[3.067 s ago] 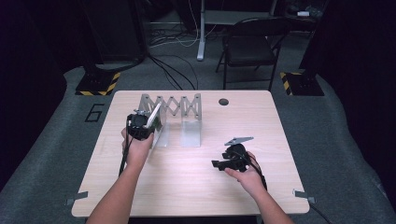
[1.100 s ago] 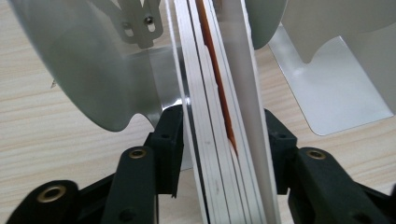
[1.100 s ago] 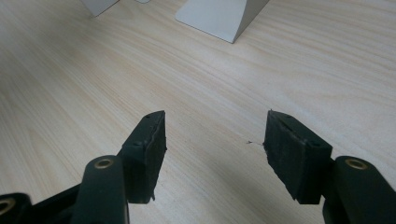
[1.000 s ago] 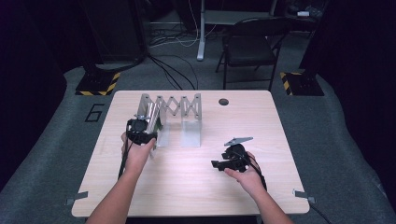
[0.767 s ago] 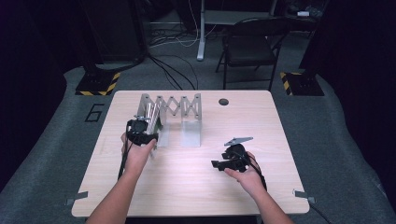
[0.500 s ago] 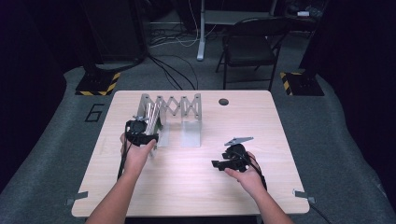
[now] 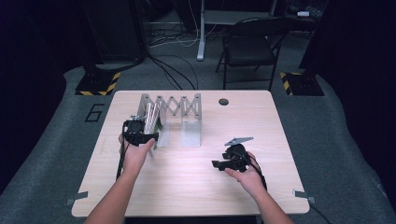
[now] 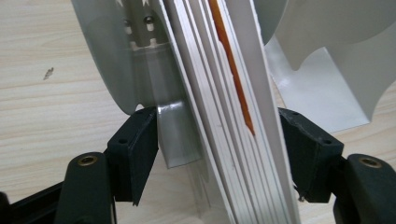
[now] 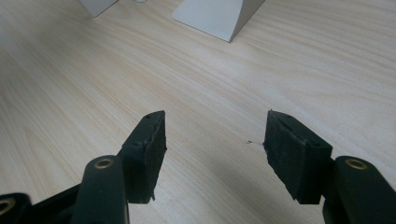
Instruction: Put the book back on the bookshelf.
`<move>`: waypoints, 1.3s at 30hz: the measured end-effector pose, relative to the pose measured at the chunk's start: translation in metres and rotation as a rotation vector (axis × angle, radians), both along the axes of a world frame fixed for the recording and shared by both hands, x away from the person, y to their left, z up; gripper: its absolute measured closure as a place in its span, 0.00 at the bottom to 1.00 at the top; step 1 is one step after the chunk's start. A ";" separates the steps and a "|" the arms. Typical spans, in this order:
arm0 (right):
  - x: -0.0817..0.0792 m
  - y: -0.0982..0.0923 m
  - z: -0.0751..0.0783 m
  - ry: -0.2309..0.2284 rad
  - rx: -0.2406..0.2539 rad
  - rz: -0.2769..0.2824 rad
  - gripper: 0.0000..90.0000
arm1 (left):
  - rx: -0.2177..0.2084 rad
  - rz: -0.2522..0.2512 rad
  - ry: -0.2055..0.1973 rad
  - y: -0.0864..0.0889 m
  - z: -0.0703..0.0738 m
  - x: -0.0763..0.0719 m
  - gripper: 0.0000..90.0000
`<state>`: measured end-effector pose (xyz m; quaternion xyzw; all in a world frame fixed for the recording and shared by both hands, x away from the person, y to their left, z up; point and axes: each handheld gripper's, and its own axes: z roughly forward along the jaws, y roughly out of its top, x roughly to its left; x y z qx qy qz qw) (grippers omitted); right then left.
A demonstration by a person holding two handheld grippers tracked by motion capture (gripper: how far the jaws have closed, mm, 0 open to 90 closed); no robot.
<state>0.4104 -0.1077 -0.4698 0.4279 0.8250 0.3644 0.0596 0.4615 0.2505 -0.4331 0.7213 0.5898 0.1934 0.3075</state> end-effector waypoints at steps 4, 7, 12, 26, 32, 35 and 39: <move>0.001 -0.001 -0.001 -0.001 0.003 -0.002 0.43 | -0.003 -0.005 -0.003 0.001 0.001 -0.001 0.36; 0.001 -0.001 -0.002 0.008 0.009 -0.013 0.43 | -0.006 -0.007 -0.004 0.003 0.002 -0.001 0.36; 0.001 -0.002 -0.004 0.007 -0.007 -0.006 0.43 | -0.004 -0.022 0.009 0.004 0.007 -0.003 0.35; 0.004 -0.010 -0.007 0.003 0.006 -0.022 0.43 | -0.012 -0.068 -0.001 -0.001 0.023 -0.009 0.33; 0.004 -0.012 -0.007 -0.002 0.002 -0.023 0.43 | -0.014 -0.090 -0.004 0.004 0.030 -0.021 0.33; 0.004 -0.012 -0.006 -0.004 0.011 -0.030 0.43 | -0.019 -0.105 -0.017 0.006 0.034 -0.026 0.33; 0.003 -0.012 -0.005 0.011 0.004 -0.041 0.43 | -0.036 -0.117 -0.034 0.009 0.039 -0.035 0.34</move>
